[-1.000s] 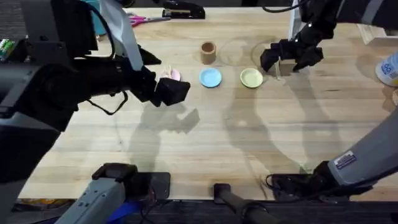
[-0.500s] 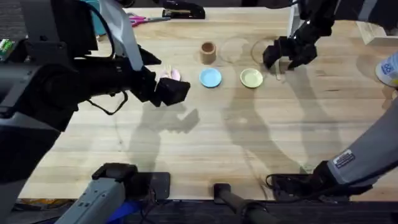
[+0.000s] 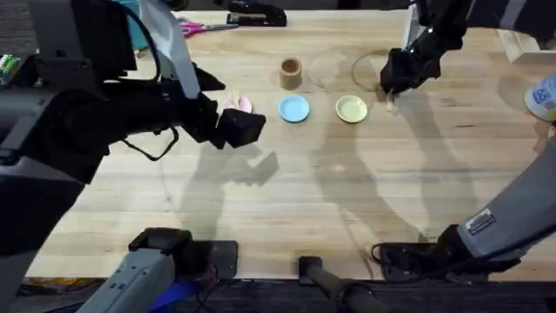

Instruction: Pick up a utensil and set it on the pink plate, then put the other utensil in the container.

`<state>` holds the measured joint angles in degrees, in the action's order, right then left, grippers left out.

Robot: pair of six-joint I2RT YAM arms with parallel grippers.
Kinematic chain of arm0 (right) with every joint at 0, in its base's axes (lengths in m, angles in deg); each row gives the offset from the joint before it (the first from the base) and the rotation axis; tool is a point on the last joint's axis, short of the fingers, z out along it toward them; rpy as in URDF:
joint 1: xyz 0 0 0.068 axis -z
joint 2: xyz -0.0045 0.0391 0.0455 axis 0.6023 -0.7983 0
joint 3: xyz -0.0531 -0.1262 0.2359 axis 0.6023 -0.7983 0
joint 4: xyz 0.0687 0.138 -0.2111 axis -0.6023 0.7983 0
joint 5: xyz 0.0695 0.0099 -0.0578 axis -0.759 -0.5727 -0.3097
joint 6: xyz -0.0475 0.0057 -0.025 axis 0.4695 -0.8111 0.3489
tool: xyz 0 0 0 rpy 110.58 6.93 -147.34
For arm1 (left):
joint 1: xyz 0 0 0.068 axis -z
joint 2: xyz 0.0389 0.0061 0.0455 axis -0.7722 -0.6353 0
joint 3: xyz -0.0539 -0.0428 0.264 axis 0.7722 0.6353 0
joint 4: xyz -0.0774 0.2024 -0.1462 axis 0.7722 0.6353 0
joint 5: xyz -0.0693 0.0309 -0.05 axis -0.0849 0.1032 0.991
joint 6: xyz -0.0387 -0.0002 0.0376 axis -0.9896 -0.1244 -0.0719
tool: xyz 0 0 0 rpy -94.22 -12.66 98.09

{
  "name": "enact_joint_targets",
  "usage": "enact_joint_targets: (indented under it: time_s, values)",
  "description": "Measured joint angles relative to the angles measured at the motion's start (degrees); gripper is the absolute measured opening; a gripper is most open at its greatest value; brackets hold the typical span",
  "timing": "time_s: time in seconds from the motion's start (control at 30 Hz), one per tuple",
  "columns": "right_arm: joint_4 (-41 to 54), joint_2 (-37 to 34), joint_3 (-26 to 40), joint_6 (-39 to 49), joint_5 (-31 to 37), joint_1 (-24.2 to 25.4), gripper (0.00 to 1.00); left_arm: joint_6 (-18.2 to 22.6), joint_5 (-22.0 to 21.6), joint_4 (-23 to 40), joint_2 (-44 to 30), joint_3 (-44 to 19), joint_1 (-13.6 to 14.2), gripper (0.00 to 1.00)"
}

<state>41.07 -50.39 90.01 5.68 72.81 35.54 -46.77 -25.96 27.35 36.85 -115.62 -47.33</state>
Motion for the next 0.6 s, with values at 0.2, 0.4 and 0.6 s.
enact_joint_targets:
  time_s: [0.2,0.4,0.6]
  values:
    - [0.00,0.00,0.02,-0.02,0.00,0.00,0.058,0.00,0.02,0.00,0.00,0.00,0.00,0.995]
    - [-0.02,-0.02,0.02,0.00,0.00,0.00,0.048,0.00,0.02,0.00,0.00,0.00,0.00,0.995]
    - [-0.07,0.12,0.02,0.05,0.00,0.00,0.039,0.00,0.02,0.00,0.00,0.00,0.00,0.995]
